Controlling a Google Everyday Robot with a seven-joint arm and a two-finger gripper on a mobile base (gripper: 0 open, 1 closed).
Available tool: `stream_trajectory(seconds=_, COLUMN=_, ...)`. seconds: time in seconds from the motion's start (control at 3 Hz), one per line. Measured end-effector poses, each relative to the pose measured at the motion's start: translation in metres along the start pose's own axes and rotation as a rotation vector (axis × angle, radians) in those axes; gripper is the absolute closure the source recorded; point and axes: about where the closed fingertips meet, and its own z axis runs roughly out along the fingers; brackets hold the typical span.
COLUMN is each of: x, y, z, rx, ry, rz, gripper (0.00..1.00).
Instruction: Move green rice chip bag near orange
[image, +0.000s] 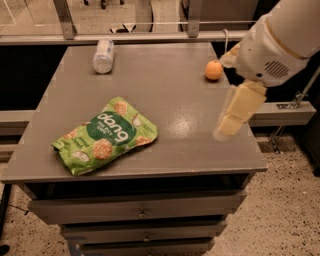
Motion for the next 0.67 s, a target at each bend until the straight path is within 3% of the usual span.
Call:
stream_trajectory(seconds=0.33, x=-0.055, y=0.018, z=0.032, rx=-0.061, ry=-0.149, rz=-0.063, gripper=0.0)
stream_trajectory(seconds=0.67, x=-0.096, y=0.046, z=0.064, rx=-0.11, ry=-0.269, rz=-0.127, gripper=0.0)
